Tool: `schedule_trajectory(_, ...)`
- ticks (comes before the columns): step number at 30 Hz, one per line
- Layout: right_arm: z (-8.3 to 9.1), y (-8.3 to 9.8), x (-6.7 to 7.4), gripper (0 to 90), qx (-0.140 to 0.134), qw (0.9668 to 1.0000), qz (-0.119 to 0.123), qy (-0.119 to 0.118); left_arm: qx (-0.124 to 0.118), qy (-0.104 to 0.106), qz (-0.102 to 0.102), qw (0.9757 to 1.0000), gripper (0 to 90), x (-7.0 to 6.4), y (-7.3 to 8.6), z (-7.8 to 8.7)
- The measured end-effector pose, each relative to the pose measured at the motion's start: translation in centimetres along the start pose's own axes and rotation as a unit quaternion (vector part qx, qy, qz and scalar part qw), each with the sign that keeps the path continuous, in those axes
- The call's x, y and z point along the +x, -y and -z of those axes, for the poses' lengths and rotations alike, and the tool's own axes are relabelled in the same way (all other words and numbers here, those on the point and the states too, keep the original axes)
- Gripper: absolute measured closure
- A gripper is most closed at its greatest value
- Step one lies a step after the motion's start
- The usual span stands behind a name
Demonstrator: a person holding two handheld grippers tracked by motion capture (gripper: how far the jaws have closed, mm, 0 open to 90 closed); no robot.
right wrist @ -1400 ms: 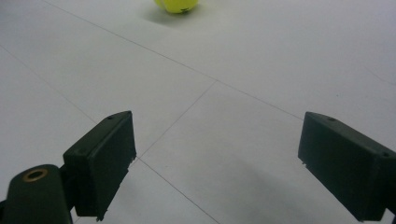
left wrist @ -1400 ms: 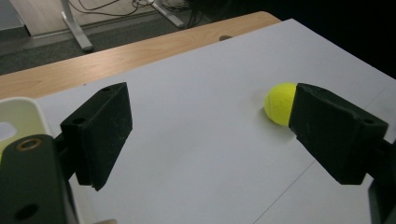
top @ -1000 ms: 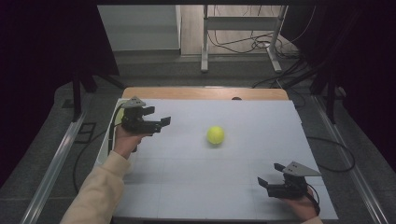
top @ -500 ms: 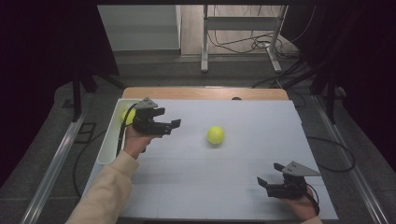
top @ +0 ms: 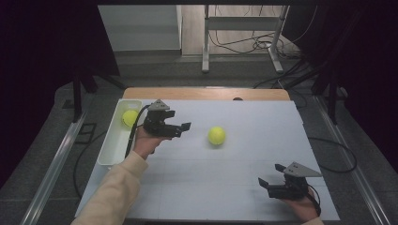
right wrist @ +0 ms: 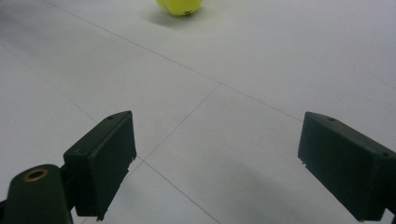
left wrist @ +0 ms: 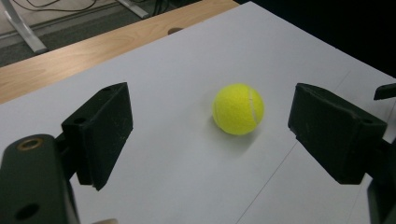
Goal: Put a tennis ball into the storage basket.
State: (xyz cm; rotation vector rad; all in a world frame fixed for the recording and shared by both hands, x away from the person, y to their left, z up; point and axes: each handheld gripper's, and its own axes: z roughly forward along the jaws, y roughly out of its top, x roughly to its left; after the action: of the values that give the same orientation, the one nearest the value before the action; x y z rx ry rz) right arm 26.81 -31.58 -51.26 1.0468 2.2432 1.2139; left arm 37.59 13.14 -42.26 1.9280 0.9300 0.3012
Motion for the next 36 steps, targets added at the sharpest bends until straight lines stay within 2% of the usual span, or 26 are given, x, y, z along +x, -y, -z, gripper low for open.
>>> schedule_trajectory(15,-0.2,0.1,-0.1,11.4,0.003,1.0000,-0.003,0.001,0.013,0.008,-0.005,0.9999,15.2,-0.4,-0.5,-2.2)
schedule_trajectory(17,-0.1,0.2,-0.2,11.4,0.001,1.0000,-0.005,0.000,0.019,0.006,-0.010,0.9998,15.5,-0.6,-0.8,-2.8)
schedule_trajectory(28,0.4,0.5,-0.3,11.4,0.002,0.9999,-0.013,0.011,0.031,0.030,-0.021,0.9989,14.6,-2.0,-1.7,-4.8)
schedule_trajectory(32,0.4,0.5,-0.2,11.4,0.005,0.9998,-0.011,0.013,0.042,0.028,-0.030,0.9983,14.1,-2.6,-1.8,-5.6)
schedule_trajectory(36,0.3,0.5,-0.2,11.4,0.003,0.9999,-0.010,0.011,0.048,0.030,-0.030,0.9979,13.7,-2.7,-1.7,-6.2)
